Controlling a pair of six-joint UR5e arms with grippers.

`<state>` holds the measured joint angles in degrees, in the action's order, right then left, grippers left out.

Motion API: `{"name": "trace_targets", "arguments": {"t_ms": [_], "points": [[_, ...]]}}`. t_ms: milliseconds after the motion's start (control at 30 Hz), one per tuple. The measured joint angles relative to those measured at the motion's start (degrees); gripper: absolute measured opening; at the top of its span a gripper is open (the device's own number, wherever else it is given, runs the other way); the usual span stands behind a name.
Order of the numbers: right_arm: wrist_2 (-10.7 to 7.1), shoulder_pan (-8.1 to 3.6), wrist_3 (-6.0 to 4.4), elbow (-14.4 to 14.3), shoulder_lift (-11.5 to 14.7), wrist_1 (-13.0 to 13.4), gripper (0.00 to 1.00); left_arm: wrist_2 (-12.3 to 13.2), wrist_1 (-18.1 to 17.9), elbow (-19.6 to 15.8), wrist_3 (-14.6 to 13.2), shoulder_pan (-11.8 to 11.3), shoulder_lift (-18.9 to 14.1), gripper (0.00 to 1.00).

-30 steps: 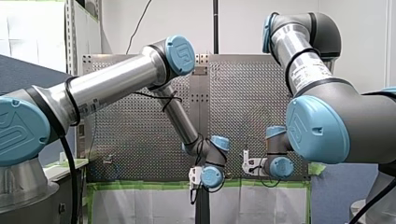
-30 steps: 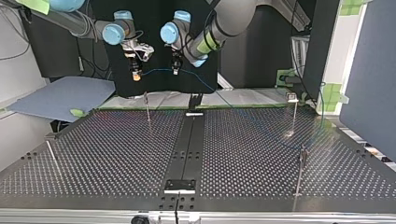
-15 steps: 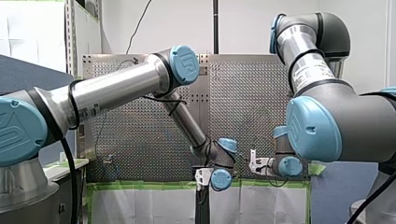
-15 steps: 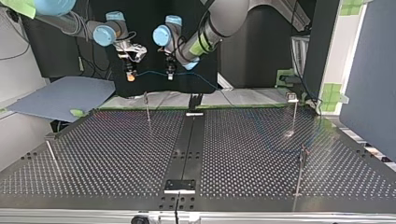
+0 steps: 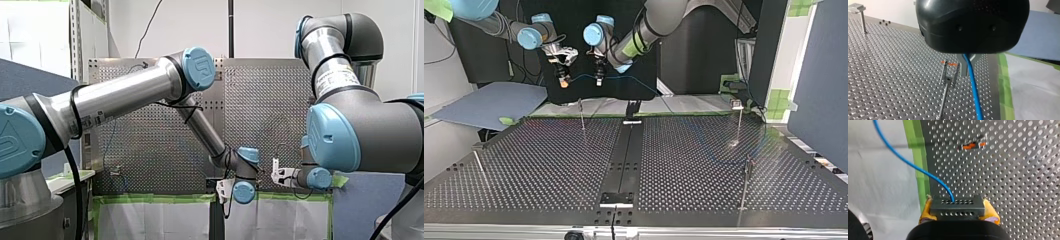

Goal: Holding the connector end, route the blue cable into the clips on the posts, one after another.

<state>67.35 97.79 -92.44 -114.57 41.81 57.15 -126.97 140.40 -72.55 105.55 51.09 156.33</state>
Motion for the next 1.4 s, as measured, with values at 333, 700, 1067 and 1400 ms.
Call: {"name": "trace_targets", "arguments": {"t_ms": [333, 700, 1067, 1400], "points": [[-0.73, -0.4, -0.95, 0.05, 0.0, 0.59, 0.0, 1.68, 1.89, 3.76, 1.34, 0.17, 1.39, 0.0], [0.44, -1.47, -3.82, 1.41, -0.02, 0.63, 0.0, 2.94, 3.49, 6.35, 2.16, -0.17, 3.54, 0.0], [0.26, -3.47, -5.11, 2.32, -0.12, -0.17, 0.0, 5.24, 2.38, 7.15, 2.32, -0.32, 3.83, 0.0], [-1.22, -4.69, -5.3, 2.75, -0.18, -0.2, 0.0, 6.53, 5.48, 11.95, 2.63, -1.12, 5.98, 0.0]]}}
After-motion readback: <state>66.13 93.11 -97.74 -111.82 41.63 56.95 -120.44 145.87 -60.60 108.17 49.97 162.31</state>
